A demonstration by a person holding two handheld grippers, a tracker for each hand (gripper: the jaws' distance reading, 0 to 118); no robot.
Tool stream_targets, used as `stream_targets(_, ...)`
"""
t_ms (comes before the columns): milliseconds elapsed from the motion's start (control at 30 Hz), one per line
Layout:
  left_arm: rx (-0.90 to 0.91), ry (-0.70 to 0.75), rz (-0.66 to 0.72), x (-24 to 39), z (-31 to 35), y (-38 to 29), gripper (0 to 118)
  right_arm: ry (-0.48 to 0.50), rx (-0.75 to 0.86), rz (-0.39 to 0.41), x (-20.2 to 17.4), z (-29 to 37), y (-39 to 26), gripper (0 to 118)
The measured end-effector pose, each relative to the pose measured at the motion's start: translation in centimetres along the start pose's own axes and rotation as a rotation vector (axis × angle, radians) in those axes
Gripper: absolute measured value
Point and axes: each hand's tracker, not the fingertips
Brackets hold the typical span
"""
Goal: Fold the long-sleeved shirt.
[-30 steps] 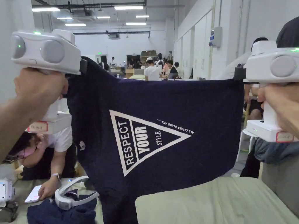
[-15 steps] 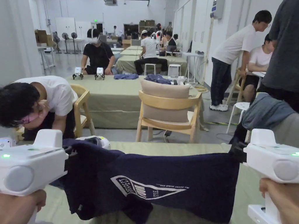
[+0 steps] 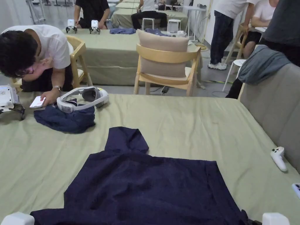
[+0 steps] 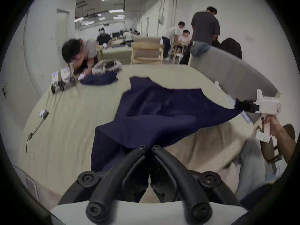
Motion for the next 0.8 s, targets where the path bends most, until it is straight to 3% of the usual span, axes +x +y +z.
stream_targets(67, -0.057, 0.003, -0.052, 0.9, 0.1, -1.8, 3, -0.013, -0.061, 0.002, -0.1, 0.3, -1.9, 4)
stream_targets(367, -0.218, -0.017, -0.005, 2.4, -3.2, -6.2, 5, -0.049, -0.241, -0.034, 0.2, -1.2, -5.1, 6)
stream_targets(400, -0.229, -0.019, -0.001, 2.4, -3.5, -6.3, 18, -0.045, -0.232, -0.028, 0.2, -1.6, -5.4, 11)
stream_targets(433, -0.231, -0.019, 0.023, 2.3, -3.8, -6.4, 46, -0.047, -0.241, -0.017, 0.1, -1.9, -5.7, 27)
stream_targets(467, -0.226, -0.02, 0.05, 2.0, -3.8, -6.4, 94, -0.071, -0.259, -0.017, 0.1, -2.0, -5.7, 70)
stream_targets(500, -0.216, -0.014, 0.065, 1.9, -3.6, -6.4, 111, -0.109, -0.258, -0.028, 0.3, -1.9, -5.7, 104)
stream_targets(533, -0.209, 0.002, 0.062, 2.0, -3.4, -6.3, 108, -0.116, -0.239, -0.031, 0.4, -1.7, -5.6, 117)
stream_targets(633, -0.101, 0.023, 0.048, 1.7, -0.4, -3.5, 101, -0.109, -0.08, -0.083, 0.1, 0.2, -3.5, 117)
stream_targets(800, 0.067, 0.026, 0.154, 1.6, -1.2, 1.5, 110, -0.105, 0.184, -0.063, -1.0, 2.6, 2.1, 115)
